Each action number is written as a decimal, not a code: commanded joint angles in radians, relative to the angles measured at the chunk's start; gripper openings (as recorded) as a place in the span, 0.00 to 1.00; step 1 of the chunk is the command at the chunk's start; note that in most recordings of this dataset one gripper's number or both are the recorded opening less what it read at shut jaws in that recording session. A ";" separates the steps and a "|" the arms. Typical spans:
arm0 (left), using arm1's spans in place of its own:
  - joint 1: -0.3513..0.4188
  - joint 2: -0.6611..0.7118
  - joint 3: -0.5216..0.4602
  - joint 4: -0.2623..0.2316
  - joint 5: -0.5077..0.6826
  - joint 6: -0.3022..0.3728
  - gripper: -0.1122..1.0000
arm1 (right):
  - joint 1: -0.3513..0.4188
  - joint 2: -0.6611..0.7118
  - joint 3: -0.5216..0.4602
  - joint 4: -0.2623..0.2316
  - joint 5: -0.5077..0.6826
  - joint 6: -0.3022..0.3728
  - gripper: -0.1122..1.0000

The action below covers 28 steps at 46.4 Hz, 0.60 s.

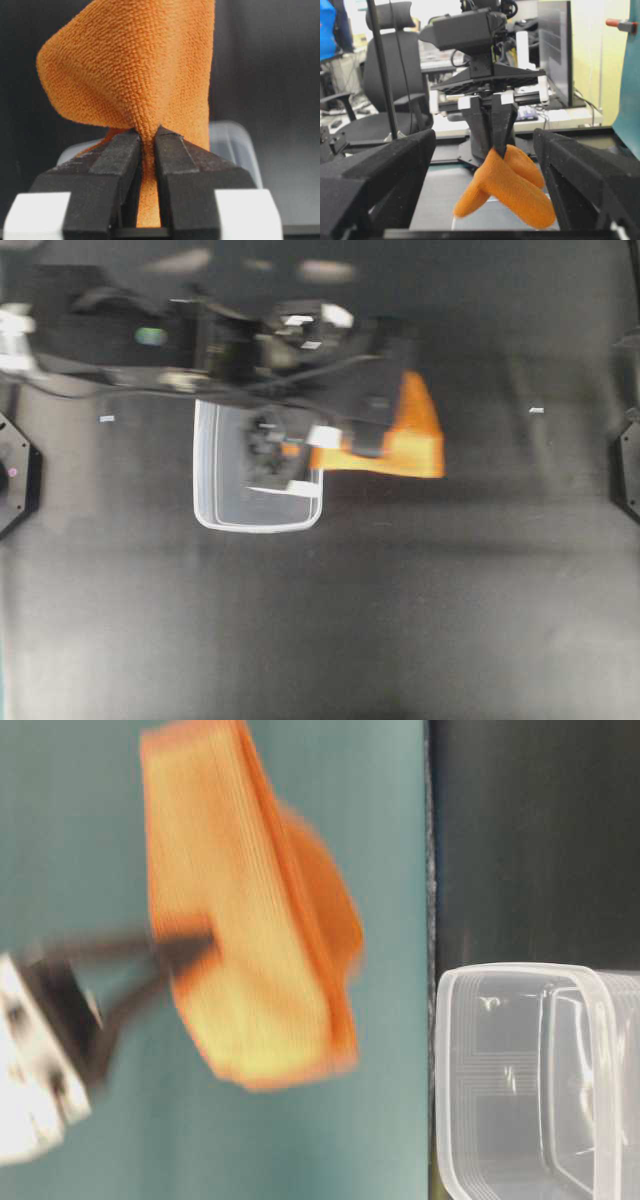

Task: Place the orange towel into the container with the left arm.
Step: 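Lift the towel with the left gripper and carry it left over the container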

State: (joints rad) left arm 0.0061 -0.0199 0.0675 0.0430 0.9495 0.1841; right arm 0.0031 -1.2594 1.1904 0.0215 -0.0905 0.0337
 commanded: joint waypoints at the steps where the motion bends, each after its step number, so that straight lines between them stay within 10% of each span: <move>1: 0.008 -0.091 0.106 0.003 -0.005 -0.002 0.15 | 0.002 0.008 -0.006 0.002 -0.009 0.000 0.79; 28: 0.041 -0.158 0.337 0.003 -0.150 0.000 0.15 | 0.002 0.011 -0.002 0.003 -0.011 -0.002 0.79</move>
State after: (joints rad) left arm 0.0491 -0.1779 0.4096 0.0430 0.7885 0.1825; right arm 0.0015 -1.2594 1.1950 0.0215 -0.0920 0.0337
